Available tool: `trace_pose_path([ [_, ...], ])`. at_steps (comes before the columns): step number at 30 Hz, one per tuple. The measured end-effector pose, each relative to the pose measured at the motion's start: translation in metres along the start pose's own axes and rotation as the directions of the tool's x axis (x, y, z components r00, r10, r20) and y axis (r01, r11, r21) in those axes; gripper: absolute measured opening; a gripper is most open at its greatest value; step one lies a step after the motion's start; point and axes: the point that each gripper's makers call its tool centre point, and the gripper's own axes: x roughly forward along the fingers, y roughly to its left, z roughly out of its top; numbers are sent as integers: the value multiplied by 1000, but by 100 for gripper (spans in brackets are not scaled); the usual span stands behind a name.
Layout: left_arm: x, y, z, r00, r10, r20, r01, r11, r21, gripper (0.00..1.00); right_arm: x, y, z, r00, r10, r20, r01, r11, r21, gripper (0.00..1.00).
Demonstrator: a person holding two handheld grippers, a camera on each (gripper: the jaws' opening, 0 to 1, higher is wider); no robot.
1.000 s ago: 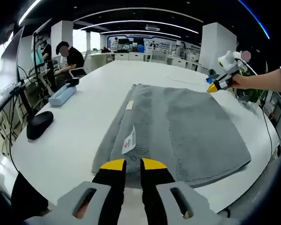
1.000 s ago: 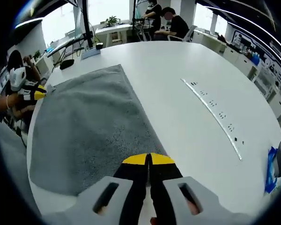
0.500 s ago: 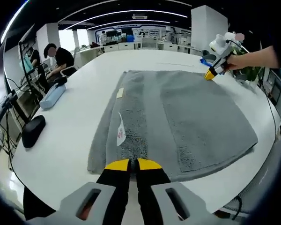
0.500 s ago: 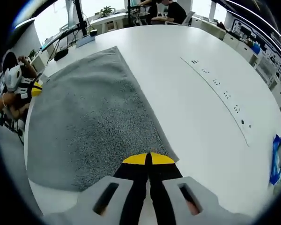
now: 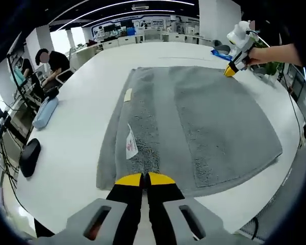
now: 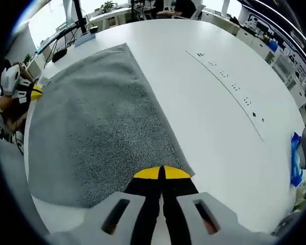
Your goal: Fold the towel on the table until its edges align and the towel forms a compact rectangular stack.
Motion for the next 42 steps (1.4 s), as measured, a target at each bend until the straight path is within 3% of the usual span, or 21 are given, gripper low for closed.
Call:
trace_pose_path([
  [7, 10, -17, 15, 998, -51, -32, 52, 997, 59, 3, -13, -8, -31, 996, -78, -38, 77, 997, -6, 0],
  [16, 19, -36, 28, 994, -78, -77, 89, 985, 150, 3, -29, -18, -65, 994, -94, -48, 97, 993, 67, 0],
  [32, 28, -61, 36, 989, -122, -88, 137, 974, 180, 3, -43, -29, -98, 987, -114, -111, 122, 990, 72, 0],
  [42, 31, -78, 40, 984, -144, -104, 164, 963, 214, 3, -52, -35, -116, 984, -135, -113, 146, 985, 94, 0],
])
